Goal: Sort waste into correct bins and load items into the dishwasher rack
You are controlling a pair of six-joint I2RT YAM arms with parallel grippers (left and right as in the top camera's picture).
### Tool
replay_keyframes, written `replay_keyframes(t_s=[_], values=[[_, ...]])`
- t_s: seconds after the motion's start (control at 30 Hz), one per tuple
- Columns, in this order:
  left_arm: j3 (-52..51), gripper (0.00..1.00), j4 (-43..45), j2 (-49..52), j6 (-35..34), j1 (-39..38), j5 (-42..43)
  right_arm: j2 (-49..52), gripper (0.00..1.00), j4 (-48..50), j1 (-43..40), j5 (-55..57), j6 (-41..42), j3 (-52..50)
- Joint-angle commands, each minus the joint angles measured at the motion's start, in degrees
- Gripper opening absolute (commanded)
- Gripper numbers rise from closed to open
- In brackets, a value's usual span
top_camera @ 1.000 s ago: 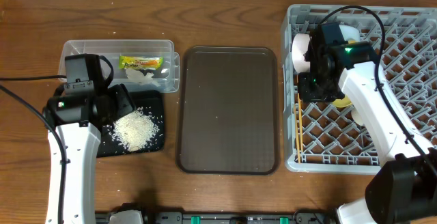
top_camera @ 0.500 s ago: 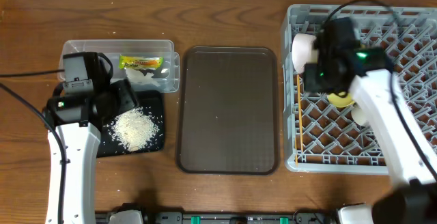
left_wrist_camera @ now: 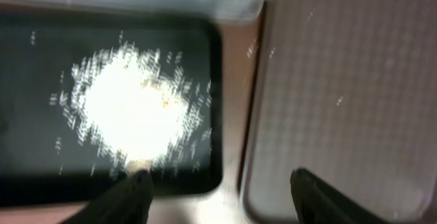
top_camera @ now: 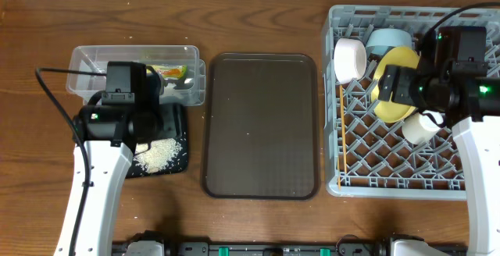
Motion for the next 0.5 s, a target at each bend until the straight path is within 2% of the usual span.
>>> replay_keyframes(t_s=[0.0,0.17,0.37,0.4,0.47], values=[[-0.3,0.67,-1.9,-0.9,0.8,0.2,-2.0,-3.1,0.99,-0.3,-0.2,-0.9,-0.7,-0.7],[-3.3,0.67,-0.1,-8.0,0.8,0.2,-2.5,-10.9,0.99,4.3,-0.2,-0.7,-0.7,-7.2],[-11.0,0.68,4.2,-24.2,0.7,0.2,-3.0,-29.4,0.99,15.2,-0.2,-0.1,-0.7,-22.4],[-12.0,0.96,4.4,-26.3,0.7,0.2,-3.0,-32.4,0.99,16.0,-0.2,0.4,-0.7,-24.4],[-13.2,0.96,4.4,-29.9,0.7,0.2,-3.0,-37.4,0.99,16.2,-0.2,1.3,-0.7,-26.9]])
